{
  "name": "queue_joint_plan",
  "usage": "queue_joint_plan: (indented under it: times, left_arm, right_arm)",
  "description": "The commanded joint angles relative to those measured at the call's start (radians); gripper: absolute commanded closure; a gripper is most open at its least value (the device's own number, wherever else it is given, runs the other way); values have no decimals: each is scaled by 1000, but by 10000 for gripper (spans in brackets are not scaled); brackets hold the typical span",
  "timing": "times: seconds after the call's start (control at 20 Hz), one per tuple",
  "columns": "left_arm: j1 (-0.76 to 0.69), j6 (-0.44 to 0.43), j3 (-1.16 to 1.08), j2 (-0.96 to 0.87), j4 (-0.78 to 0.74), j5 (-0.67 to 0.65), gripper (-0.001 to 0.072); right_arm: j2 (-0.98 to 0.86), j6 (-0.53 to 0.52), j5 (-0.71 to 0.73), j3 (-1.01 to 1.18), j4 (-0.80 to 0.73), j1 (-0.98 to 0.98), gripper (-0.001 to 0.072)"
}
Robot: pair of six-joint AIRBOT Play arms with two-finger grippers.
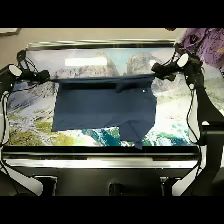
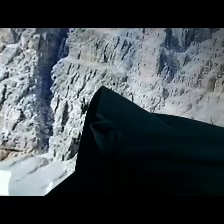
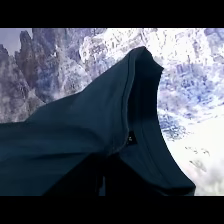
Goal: Fold the clothes and pants, and hang the long-sleeved shirts on hangers.
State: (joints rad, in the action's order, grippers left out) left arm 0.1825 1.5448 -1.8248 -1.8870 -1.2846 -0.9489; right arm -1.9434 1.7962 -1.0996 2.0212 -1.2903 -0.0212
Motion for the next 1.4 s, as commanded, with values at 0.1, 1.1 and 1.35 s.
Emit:
queue_joint_plan:
  times: [0.1, 1.1, 1.35]
  left_arm:
    - [-2, 0, 2, -61, 2, -270, 694]
    - [19, 58, -36, -52, 2, -346, 62]
    - [172, 71, -46, 137, 2, -402, 24]
  right_arm:
    - [-18, -4, -158, 0, -75, 0, 686]
    - [-78, -47, -343, -5, -70, 37, 264]
    - [143, -224, -446, -57, -56, -91, 223]
